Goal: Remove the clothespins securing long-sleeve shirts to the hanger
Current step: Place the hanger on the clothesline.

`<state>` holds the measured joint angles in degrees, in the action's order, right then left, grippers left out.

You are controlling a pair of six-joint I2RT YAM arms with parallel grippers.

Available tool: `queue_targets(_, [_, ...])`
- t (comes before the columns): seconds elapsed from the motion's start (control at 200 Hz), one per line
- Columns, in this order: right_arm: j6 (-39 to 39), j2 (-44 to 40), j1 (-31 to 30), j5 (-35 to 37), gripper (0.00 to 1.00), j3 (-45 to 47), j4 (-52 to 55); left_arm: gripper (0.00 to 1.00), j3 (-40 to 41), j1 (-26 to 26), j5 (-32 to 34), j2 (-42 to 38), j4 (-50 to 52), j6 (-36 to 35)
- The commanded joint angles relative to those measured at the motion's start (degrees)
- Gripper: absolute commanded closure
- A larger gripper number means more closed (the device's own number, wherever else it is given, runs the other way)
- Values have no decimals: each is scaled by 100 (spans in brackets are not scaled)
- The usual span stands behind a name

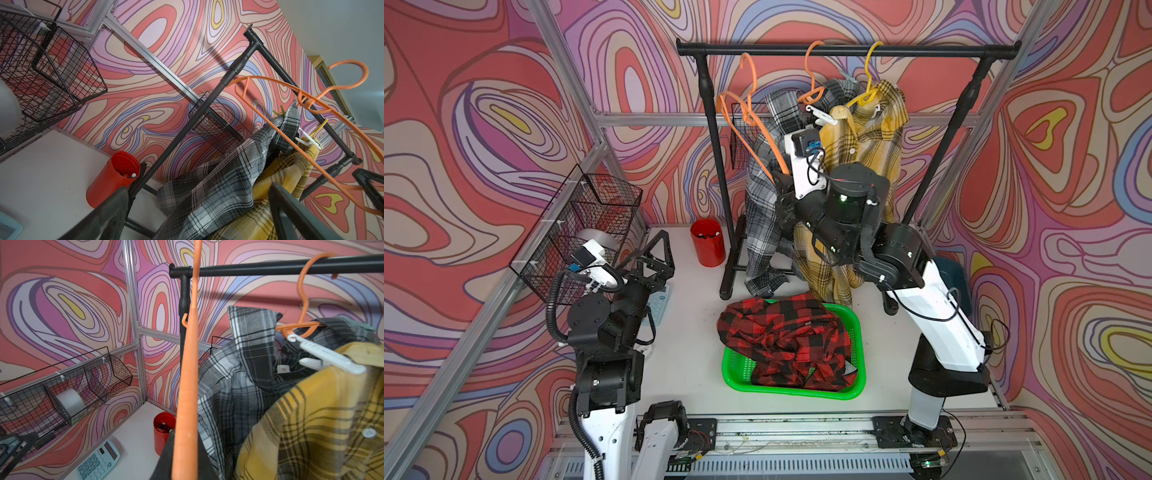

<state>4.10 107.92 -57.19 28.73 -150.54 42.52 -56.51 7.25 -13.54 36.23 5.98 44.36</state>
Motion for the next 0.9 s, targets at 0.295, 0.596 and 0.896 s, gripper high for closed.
queue_targets(0.295, [10, 647, 756, -401, 100, -396, -1026, 0, 228, 40, -284, 66, -259, 240])
queue_targets(0.596, [21, 833, 1073, -590, 100, -461, -1358, 0, 387, 36, -441, 371, -626, 275])
queue_targets(0.896, [-241, 981, 1398, -697, 100, -542, -1372, 3, 54, -50, -991, 1592, -926, -137])
